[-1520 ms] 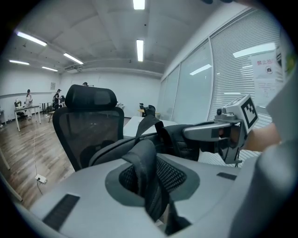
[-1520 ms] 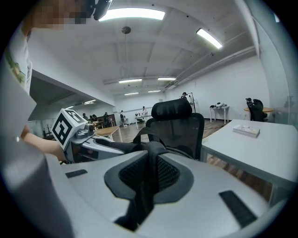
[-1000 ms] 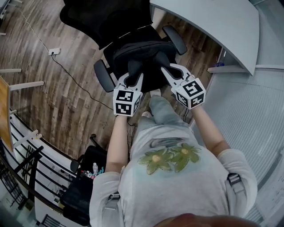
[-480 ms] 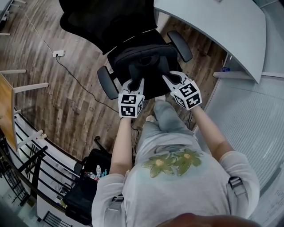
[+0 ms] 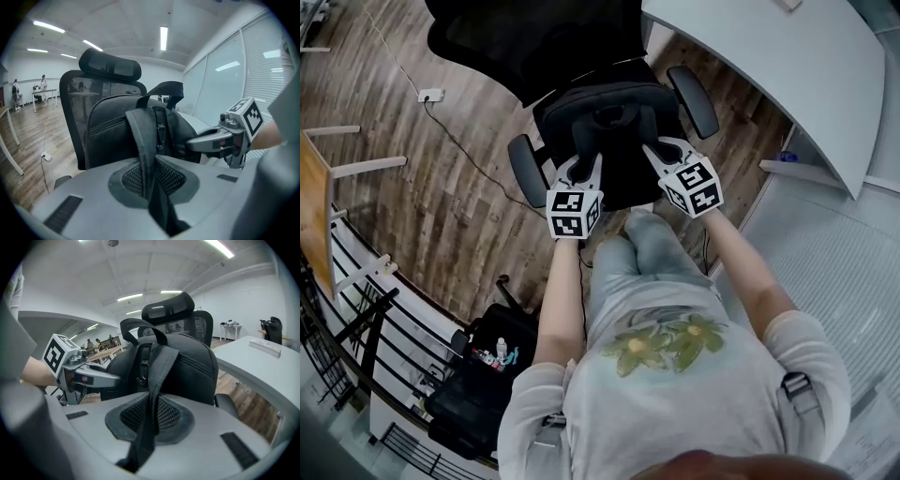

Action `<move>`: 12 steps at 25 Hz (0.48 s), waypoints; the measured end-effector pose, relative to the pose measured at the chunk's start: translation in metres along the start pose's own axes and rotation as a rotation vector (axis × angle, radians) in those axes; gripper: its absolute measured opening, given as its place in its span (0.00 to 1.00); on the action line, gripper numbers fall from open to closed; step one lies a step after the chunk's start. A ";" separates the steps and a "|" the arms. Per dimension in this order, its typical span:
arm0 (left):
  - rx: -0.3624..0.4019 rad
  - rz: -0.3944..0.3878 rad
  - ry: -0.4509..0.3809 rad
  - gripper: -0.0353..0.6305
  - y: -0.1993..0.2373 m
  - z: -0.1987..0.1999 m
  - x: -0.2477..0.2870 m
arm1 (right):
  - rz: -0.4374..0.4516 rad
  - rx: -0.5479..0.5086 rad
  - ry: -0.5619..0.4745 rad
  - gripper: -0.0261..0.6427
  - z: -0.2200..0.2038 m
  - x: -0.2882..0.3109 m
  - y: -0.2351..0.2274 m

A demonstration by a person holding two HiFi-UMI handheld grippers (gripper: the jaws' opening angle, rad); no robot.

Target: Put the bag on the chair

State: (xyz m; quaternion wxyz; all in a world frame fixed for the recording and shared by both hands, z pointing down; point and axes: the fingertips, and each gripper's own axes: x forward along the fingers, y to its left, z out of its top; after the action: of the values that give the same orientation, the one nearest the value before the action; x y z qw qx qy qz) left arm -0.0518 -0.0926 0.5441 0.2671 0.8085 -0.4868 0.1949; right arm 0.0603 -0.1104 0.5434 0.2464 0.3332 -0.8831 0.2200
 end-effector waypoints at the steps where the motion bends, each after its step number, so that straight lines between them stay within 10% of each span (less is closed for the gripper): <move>1: -0.007 0.006 -0.003 0.14 0.003 0.000 0.004 | -0.004 -0.004 -0.002 0.10 0.001 0.004 -0.004; 12: -0.047 0.024 0.023 0.13 0.028 -0.006 0.048 | -0.069 0.040 0.002 0.10 -0.004 0.045 -0.040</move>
State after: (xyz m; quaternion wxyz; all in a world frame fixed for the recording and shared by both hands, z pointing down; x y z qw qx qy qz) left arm -0.0558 -0.1327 0.5829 0.2892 0.7940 -0.4977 0.1957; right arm 0.0596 -0.1571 0.5822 0.2480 0.3681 -0.8662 0.2295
